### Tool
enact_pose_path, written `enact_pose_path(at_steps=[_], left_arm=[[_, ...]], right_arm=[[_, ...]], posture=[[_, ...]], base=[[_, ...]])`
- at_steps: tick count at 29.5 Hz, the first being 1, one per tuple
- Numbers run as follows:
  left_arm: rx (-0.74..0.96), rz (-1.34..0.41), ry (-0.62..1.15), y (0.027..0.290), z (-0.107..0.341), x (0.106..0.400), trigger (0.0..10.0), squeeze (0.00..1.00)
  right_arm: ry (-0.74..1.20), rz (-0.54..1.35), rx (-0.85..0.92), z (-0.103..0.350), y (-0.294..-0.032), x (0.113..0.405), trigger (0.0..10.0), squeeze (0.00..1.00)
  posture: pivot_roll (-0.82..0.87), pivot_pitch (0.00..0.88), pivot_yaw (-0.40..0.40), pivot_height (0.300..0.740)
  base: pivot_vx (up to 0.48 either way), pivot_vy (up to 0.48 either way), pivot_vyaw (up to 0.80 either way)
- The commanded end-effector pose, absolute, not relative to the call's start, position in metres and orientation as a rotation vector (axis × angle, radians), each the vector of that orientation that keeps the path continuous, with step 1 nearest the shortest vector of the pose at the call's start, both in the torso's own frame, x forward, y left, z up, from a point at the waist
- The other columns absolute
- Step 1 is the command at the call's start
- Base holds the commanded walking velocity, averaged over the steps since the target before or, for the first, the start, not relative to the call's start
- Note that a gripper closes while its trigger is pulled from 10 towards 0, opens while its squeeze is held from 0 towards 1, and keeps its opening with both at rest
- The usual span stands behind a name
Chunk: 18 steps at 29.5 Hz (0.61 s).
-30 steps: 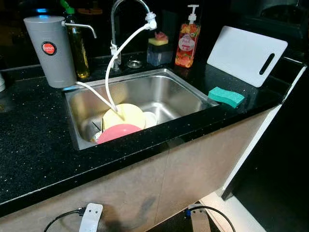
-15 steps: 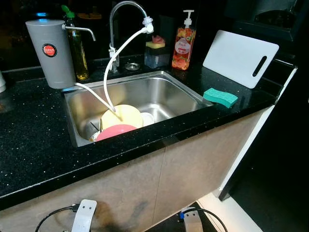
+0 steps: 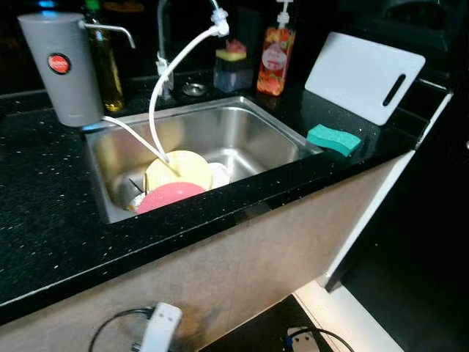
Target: Kitchen organization
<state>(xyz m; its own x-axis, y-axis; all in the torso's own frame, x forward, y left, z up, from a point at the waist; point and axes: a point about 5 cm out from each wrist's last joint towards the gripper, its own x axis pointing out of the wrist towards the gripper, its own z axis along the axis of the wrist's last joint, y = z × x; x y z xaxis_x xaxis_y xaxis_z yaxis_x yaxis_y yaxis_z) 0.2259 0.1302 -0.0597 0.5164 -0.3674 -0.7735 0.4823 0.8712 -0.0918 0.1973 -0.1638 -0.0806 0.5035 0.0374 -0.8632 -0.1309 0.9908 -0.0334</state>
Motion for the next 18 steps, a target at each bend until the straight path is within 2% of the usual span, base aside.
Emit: enact_pose_path(at_steps=[1, 3, 9, 18], left_arm=[[0.173, -0.548, 0.927, 0.125, -0.064, 0.22, 10.0, 0.0], [0.196, -0.552, 0.92, 0.118, -0.063, 0.222, 10.0, 0.0], [0.168, -0.572, 0.881, 0.113, -0.063, 0.219, 10.0, 0.0], [0.076, -0.358, 0.942, 0.14, -0.068, 0.216, 10.0, 0.0]], right_arm=[[1.061, 0.11, -0.115, -0.083, -0.167, 0.192, 10.0, 0.0], [1.05, 0.095, -0.107, -0.083, -0.168, 0.192, 10.0, 0.0], [0.999, 0.111, -0.12, -0.081, -0.169, 0.193, 10.0, 0.0], [0.946, 0.139, -0.006, -0.078, -0.159, 0.199, 10.0, 0.0]], posture=[[-0.03, 0.163, -0.063, 0.74], [-0.02, 0.186, -0.066, 0.74], [0.01, 0.175, -0.075, 0.74], [0.04, 0.174, -0.084, 0.74]], base=[[0.0, 0.0, 0.0], [0.0, 0.0, 0.0], [0.0, 0.0, 0.0], [0.0, 0.0, 0.0]])
